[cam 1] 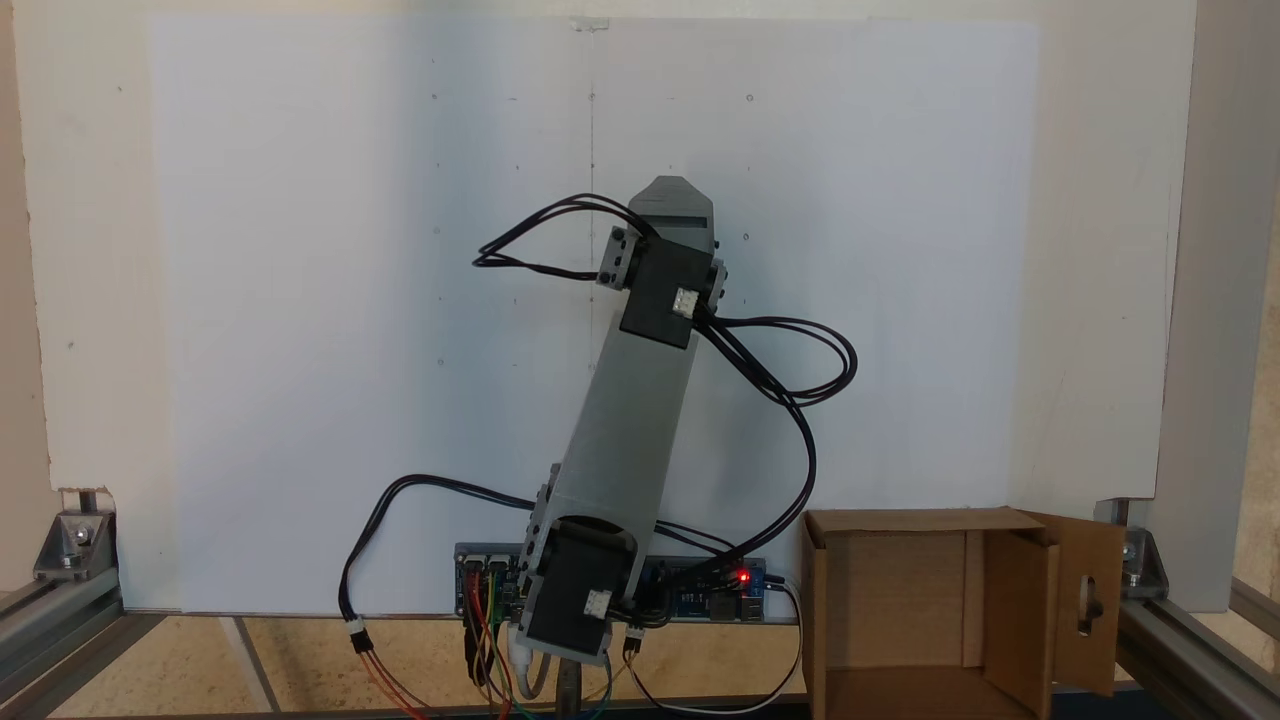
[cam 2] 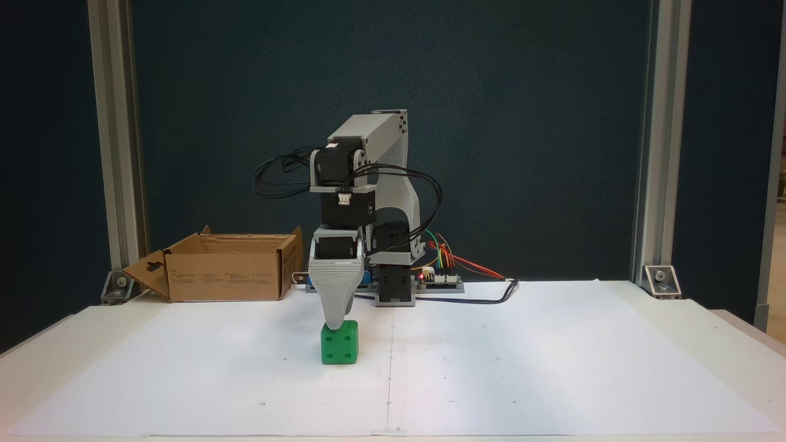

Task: Grasp a green dice and put it in the bin.

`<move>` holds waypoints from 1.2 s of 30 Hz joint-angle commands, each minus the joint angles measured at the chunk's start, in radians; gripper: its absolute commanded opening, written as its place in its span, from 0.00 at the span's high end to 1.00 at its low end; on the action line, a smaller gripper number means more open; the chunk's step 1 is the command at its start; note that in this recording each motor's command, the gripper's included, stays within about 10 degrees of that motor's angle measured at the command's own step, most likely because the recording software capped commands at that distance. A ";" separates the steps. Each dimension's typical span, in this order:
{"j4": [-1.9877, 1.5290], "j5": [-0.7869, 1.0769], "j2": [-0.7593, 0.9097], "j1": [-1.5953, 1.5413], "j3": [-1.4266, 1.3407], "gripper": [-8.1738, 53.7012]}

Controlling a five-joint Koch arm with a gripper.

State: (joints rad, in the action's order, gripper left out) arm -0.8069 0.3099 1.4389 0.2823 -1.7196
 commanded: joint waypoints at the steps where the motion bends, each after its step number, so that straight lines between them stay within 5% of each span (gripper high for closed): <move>1: 0.006 0.075 -0.003 -0.002 0.021 0.15; 36: 0.144 0.069 -0.101 0.018 -0.046 0.17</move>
State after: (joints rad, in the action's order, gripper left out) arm -0.6734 0.3267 1.3284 0.3022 -1.7825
